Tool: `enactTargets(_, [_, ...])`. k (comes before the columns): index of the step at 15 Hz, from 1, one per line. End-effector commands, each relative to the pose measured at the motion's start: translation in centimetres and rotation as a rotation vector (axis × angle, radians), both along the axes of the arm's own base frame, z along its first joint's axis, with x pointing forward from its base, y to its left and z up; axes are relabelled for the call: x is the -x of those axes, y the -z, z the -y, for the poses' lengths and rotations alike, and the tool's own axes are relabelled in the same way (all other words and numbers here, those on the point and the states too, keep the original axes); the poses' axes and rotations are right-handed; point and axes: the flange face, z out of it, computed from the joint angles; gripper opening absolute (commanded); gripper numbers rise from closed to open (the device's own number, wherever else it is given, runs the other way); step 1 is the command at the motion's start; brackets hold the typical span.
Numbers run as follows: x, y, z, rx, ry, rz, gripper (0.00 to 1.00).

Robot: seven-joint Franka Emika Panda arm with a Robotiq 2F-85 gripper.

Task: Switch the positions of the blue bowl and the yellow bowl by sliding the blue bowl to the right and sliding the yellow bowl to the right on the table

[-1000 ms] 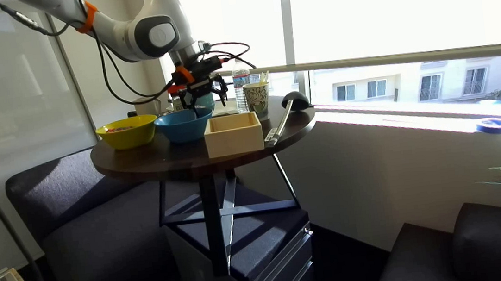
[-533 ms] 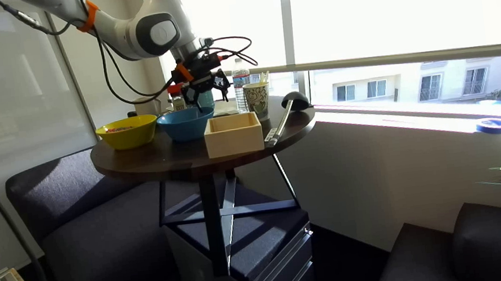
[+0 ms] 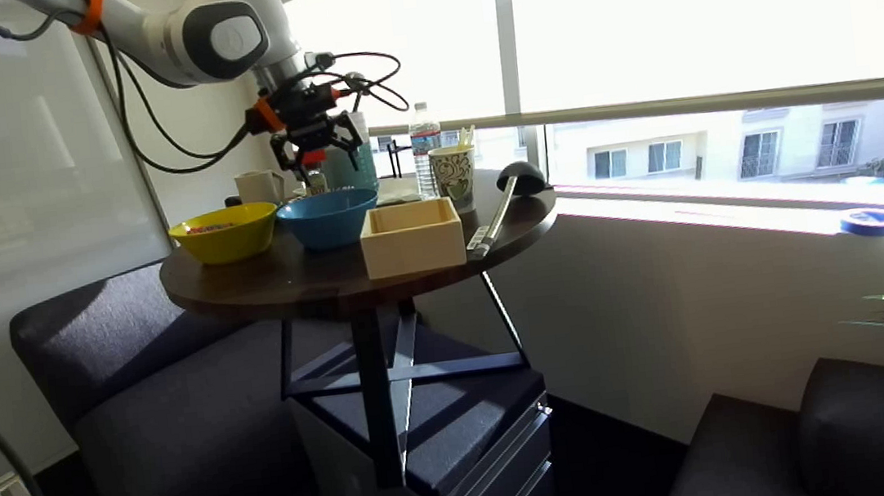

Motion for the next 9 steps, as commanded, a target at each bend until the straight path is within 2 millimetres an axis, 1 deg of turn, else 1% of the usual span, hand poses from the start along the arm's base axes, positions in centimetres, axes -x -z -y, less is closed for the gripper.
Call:
enactTargets(1, [4.9, -0.8, -2.3, -0.053, 0.047, -0.034, 1.00])
enactTargets(4, [8.1, -1.6, -3.2, -0.059, 0.069, -0.041, 1.00])
enactTargets(9, [12.3, -3.2, -4.7, -0.041, 0.078, -0.073, 1.00])
